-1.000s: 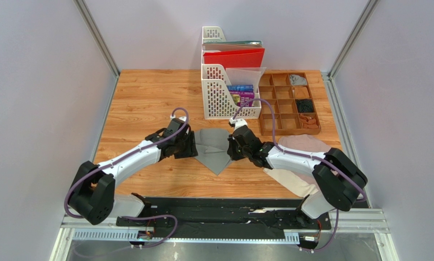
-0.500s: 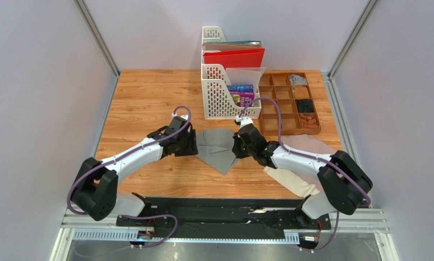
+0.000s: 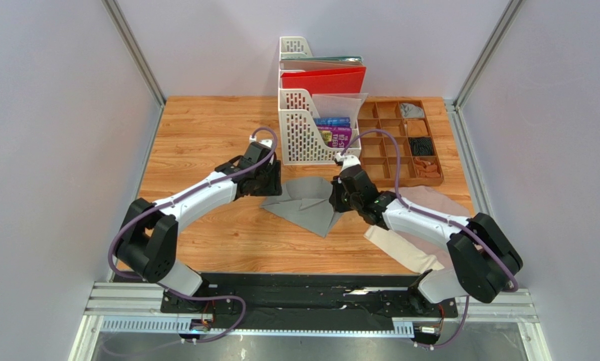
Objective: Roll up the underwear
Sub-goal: Fold the underwear at the center of the board.
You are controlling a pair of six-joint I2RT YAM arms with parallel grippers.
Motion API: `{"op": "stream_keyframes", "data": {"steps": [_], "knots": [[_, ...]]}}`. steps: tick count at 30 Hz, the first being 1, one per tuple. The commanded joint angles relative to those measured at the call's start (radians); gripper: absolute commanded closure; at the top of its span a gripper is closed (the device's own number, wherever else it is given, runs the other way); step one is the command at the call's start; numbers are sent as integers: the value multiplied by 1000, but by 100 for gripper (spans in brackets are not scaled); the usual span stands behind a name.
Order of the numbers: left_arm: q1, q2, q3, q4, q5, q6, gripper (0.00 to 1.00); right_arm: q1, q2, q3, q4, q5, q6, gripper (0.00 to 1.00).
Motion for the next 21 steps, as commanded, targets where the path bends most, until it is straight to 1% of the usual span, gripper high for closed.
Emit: {"op": "stream_keyframes", "data": {"steps": [1,4,11,12,14,15,17,21], "knots": [[2,38,34,48,-7,80,41,-23,-41,-1,2,7,-23,100],[23,84,50,66,53,99,41,-40,-38,-9,4,2,-25,100],[28,119,61,89,59,100,44,-80,-39,-24,10,-7,-26,100],[26,119,58,112,69,117,45,-83,-36,-24,10,-10,-28,100],[22,101,31,173,153,126,46,-86,-33,-24,10,-10,-29,100],[19,83,3,245,183,133,46,-85,-30,-26,9,-10,-28,100],[-10,75,-8,299,226,169,46,-85,-23,-27,9,-13,-28,100],[-89,109,-6,358,235,260,45,-88,-10,-26,12,-19,-20,100]]}}
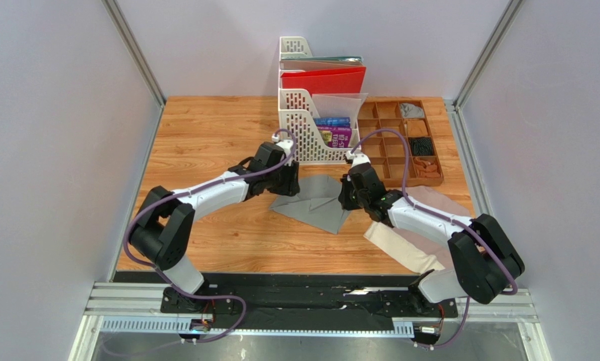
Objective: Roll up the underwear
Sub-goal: Fold the underwear at the center of the board.
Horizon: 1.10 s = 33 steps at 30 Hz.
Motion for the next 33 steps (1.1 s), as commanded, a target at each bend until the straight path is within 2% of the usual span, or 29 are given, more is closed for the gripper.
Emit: {"op": "stream_keyframes", "data": {"steps": [1,5,9,13,19,22,33], "knots": [[-88,-2,-12,156,72,122,45,-4,7,-1,25,-9,-4,100],[-105,18,-52,277,128,128,45,-7,1,-7,23,-12,4,100],[-140,61,-44,306,180,120,45,-12,6,-13,28,-14,10,100],[-173,107,-38,286,112,123,45,-15,7,-16,31,-26,18,100],[-193,98,-78,332,90,137,44,-22,6,-17,33,-32,19,100],[-194,105,-66,297,55,146,45,-25,6,-17,36,-37,21,100],[-225,138,-40,254,-10,168,53,-25,12,-14,39,-44,24,100]]}}
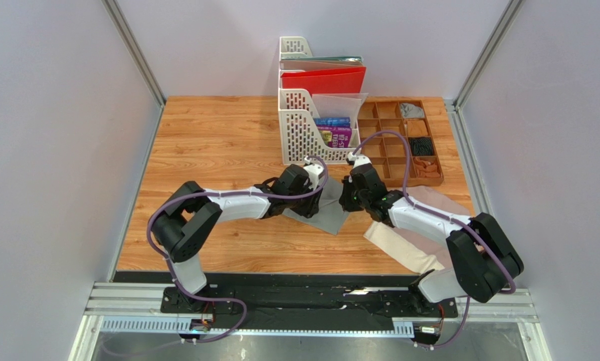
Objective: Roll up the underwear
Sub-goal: Fold the underwear at the center of the board.
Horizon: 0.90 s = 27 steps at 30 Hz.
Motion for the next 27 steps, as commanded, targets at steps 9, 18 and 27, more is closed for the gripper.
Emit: {"op": "stream_keyframes", "data": {"steps": [9,18,27], "knots": [[-15,21,38,11,-46,21,68,-4,7,4,40,-13,11,100],[-16,3,49,3,-81,10,82,-5,-5,4,29,-6,6,100],[-18,-11,68,12,-75,25,100,-5,2,5,21,5,3,100]]}}
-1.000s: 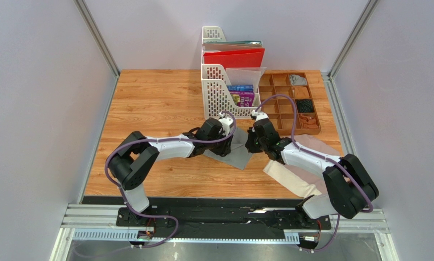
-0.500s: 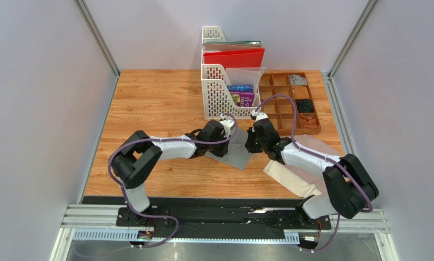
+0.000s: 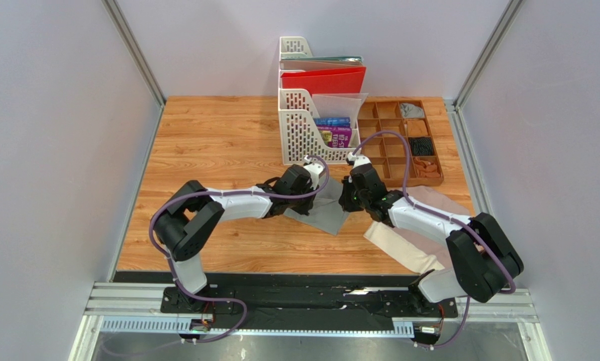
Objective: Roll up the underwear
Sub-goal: Fold the underwear at the center of the board.
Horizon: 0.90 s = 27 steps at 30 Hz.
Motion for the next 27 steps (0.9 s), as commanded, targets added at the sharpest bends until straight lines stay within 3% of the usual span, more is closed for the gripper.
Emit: {"op": "stream_keyframes", "data": {"steps": [1,27], "knots": [[-9,-27,60,19,-3,26,100,-5,0,8,14,15,2,100],[-9,103,302,-133,-51,119,100,-76,-25,28,-50,72,-33,100]]}}
